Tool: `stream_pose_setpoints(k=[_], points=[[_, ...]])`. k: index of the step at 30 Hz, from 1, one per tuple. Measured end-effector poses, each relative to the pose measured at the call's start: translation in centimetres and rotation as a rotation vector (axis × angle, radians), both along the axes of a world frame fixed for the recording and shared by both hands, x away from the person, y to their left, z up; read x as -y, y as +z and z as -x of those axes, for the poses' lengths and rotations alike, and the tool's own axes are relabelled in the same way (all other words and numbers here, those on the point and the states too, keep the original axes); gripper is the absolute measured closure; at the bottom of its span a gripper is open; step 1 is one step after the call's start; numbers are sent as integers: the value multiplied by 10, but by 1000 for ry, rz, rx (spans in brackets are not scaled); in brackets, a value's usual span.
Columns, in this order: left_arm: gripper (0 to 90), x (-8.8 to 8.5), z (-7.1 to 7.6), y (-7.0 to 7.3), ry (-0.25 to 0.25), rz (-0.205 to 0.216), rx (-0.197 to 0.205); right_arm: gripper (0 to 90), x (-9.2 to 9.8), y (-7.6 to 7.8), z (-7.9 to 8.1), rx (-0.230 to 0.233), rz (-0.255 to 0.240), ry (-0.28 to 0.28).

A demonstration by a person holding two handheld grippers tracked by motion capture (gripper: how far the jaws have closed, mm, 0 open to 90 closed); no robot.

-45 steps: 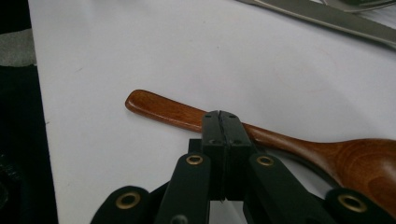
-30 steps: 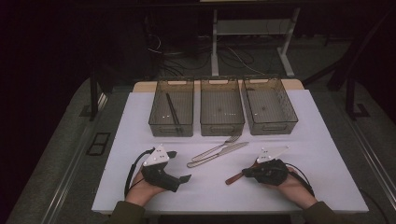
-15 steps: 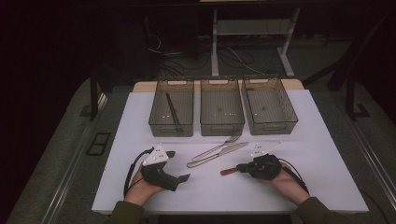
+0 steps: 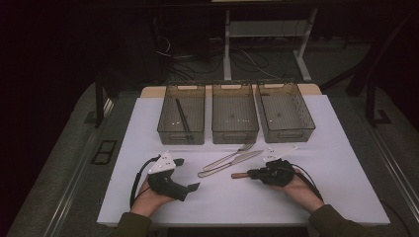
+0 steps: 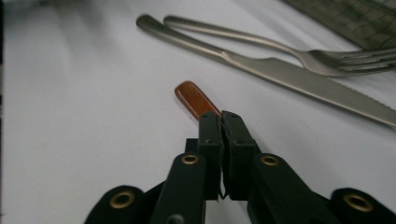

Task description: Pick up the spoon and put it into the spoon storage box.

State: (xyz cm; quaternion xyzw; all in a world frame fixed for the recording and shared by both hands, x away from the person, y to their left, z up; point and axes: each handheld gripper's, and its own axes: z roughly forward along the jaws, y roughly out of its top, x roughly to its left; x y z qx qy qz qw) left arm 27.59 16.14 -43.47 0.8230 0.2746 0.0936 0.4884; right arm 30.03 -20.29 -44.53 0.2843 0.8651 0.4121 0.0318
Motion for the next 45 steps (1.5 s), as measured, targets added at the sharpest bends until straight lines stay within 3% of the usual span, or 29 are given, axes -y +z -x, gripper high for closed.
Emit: stream_pose_setpoints(k=[8, 11, 16, 21, 27, 34, 39, 42, 45], points=[[0, -3, -3, 0, 5, 21, -31, 580, 17, 13, -1, -20, -89, -27], [0, -3, -2, 1, 8, 36, -30, 472, 24, 18, 0, 9, -86, -44], [0, -3, 1, 2, 13, 31, -12, 399, 40, 25, -1, 18, -113, -84], [0, -3, 1, 2, 13, 27, -12, 330, 55, 28, -3, 55, -103, -137], [0, -2, 2, 3, 11, 28, -7, 318, 75, 30, -7, 75, -80, -181], [0, -1, 2, 3, 6, 29, -10, 299, 95, 26, -12, 38, -67, -242], [0, -2, 2, 3, 9, 30, -10, 314, 100, 15, -14, 21, -25, -247], [0, -2, 2, 3, 8, 28, -10, 343, 100, 9, -17, -18, -24, -242], [0, -2, 2, 3, 11, 29, -12, 363, 98, 8, -17, -28, -17, -235]])
